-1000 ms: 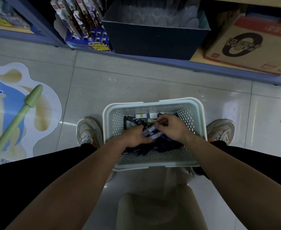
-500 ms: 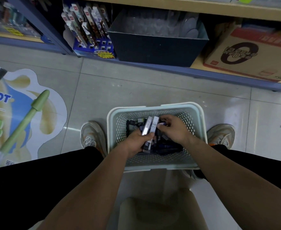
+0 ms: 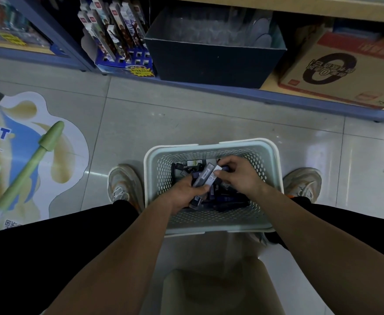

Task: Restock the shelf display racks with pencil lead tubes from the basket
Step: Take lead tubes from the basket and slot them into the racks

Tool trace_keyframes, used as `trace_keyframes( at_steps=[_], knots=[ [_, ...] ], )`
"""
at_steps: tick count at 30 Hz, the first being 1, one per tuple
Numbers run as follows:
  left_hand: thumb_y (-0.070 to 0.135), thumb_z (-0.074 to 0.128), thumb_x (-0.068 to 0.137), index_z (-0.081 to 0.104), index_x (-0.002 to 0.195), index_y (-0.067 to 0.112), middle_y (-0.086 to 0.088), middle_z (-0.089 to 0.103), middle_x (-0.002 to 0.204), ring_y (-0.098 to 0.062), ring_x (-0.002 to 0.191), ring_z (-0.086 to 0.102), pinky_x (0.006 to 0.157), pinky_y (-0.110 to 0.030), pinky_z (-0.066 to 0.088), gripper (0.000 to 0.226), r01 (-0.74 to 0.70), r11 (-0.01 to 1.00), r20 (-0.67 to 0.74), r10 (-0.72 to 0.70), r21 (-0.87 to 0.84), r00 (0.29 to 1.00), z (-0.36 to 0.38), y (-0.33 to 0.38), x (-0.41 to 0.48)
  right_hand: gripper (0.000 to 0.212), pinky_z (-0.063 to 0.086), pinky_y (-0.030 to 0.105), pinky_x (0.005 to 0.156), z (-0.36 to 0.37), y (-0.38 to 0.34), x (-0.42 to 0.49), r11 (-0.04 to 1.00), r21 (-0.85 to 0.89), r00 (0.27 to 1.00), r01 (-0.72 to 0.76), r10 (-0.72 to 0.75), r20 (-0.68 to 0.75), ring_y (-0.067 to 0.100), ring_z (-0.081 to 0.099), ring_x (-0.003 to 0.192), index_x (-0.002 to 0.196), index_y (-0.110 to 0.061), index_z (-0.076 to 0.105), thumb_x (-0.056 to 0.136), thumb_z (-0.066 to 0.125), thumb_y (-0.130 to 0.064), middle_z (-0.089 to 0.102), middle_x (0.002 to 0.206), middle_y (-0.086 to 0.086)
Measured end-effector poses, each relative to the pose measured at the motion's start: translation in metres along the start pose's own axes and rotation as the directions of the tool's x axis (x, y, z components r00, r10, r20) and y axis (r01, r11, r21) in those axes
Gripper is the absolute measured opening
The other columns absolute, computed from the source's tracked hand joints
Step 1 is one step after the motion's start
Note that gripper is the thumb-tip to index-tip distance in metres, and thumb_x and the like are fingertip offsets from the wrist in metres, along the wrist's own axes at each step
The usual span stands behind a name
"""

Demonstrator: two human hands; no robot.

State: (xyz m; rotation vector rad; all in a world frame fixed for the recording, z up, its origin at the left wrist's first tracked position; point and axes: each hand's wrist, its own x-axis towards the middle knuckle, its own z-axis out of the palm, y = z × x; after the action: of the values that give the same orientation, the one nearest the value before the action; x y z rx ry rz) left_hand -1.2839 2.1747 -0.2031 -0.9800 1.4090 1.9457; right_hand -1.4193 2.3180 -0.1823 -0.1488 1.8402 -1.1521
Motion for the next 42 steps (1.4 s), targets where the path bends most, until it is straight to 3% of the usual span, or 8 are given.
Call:
trace_keyframes(
  at_steps=[8, 13, 16, 21, 30, 36, 39, 42],
  knots=[
    [0.017, 0.068, 0.094, 0.052, 0.126, 0.011, -0.004, 0.068, 0.092, -0.020, 0.086, 0.066, 0.066, -0.032, 0.051, 0.036, 0.032, 0.999, 0.003, -0.032, 0.037, 0.999, -0.005, 0.003, -0.001, 0.019, 0.044, 0.018, 0.046, -0.005, -0.002, 0.004, 0.994, 0.035, 0.992, -0.102, 0.104, -0.070, 0.010, 0.057, 0.051, 0.099, -0.001, 0.071, 0.095, 0.054, 0.006, 0.066, 0.069, 0.007],
    [0.016, 0.070, 0.092, 0.057, 0.119, 0.019, -0.004, 0.072, 0.104, -0.021, 0.094, 0.068, 0.088, -0.042, 0.054, 0.030, 0.046, 0.995, 0.043, -0.050, 0.093, 0.998, -0.003, -0.001, 0.001, 0.030, 0.044, 0.007, 0.057, -0.003, -0.004, 0.004, 0.990, -0.133, 0.999, -0.052, 0.053, 0.006, -0.003, 0.063, 0.063, 0.111, -0.006, 0.071, 0.095, 0.049, 0.006, 0.069, 0.085, 0.001],
    [0.018, 0.074, 0.089, 0.057, 0.120, 0.019, -0.005, 0.074, 0.105, -0.023, 0.097, 0.069, 0.095, -0.046, 0.053, 0.035, 0.053, 0.994, 0.026, -0.056, 0.092, 0.998, -0.003, -0.002, 0.001, 0.023, 0.051, 0.017, 0.075, 0.002, -0.003, 0.007, 0.990, -0.135, 0.999, -0.040, 0.041, -0.001, 0.016, 0.068, 0.090, 0.108, -0.013, 0.069, 0.093, 0.056, -0.002, 0.070, 0.102, 0.005],
    [0.030, 0.083, 0.080, 0.058, 0.125, 0.021, -0.003, 0.075, 0.106, -0.022, 0.100, 0.070, 0.098, -0.046, 0.052, 0.052, 0.058, 0.991, 0.033, -0.062, 0.119, 0.997, -0.002, 0.001, -0.001, 0.028, 0.055, 0.030, 0.081, -0.002, -0.002, 0.006, 0.973, -0.228, 0.999, 0.031, -0.022, 0.044, 0.019, 0.069, 0.091, 0.086, -0.024, 0.069, 0.092, 0.059, 0.001, 0.072, 0.093, 0.001],
    [0.017, 0.075, 0.089, 0.053, 0.135, 0.026, 0.003, 0.067, 0.127, -0.017, 0.120, 0.060, 0.110, -0.043, 0.044, 0.052, 0.048, 0.979, 0.072, -0.063, 0.197, 0.995, 0.004, 0.006, 0.001, 0.036, 0.055, 0.026, 0.088, 0.004, -0.004, 0.000, 0.997, -0.074, 0.998, 0.039, -0.036, 0.047, 0.014, 0.064, 0.097, 0.120, -0.015, 0.068, 0.086, 0.074, -0.004, 0.066, 0.100, 0.000],
    [0.009, 0.061, 0.098, 0.055, 0.120, 0.031, 0.008, 0.066, 0.116, -0.006, 0.109, 0.059, 0.100, -0.029, 0.043, 0.032, -0.001, 0.994, 0.088, -0.008, 0.107, 0.996, 0.010, 0.007, -0.005, 0.033, 0.052, 0.022, 0.058, 0.007, -0.001, -0.002, 0.995, 0.055, 0.997, -0.080, 0.080, -0.003, 0.016, 0.064, 0.076, 0.100, -0.006, 0.063, 0.075, 0.085, -0.006, 0.065, 0.090, 0.011],
    [0.013, 0.062, 0.098, 0.056, 0.128, 0.025, 0.005, 0.068, 0.121, -0.011, 0.115, 0.061, 0.102, -0.032, 0.046, 0.033, -0.029, 0.997, 0.076, 0.024, 0.069, 0.997, 0.014, 0.004, -0.005, 0.031, 0.057, 0.028, 0.063, 0.011, 0.002, -0.003, 0.991, 0.030, 0.991, -0.128, 0.127, 0.048, 0.021, 0.069, 0.083, 0.102, -0.002, 0.062, 0.079, 0.082, -0.007, 0.069, 0.094, 0.013],
    [0.013, 0.061, 0.098, 0.060, 0.115, 0.018, 0.004, 0.072, 0.095, -0.016, 0.090, 0.066, 0.079, -0.034, 0.052, 0.017, -0.021, 1.000, 0.055, 0.020, 0.020, 0.998, 0.014, 0.005, -0.008, 0.023, 0.060, 0.035, 0.071, 0.011, 0.002, -0.005, 0.983, 0.095, 0.987, -0.158, 0.155, 0.042, 0.026, 0.070, 0.088, 0.101, -0.002, 0.058, 0.086, 0.075, -0.005, 0.068, 0.100, 0.018]
  ],
)
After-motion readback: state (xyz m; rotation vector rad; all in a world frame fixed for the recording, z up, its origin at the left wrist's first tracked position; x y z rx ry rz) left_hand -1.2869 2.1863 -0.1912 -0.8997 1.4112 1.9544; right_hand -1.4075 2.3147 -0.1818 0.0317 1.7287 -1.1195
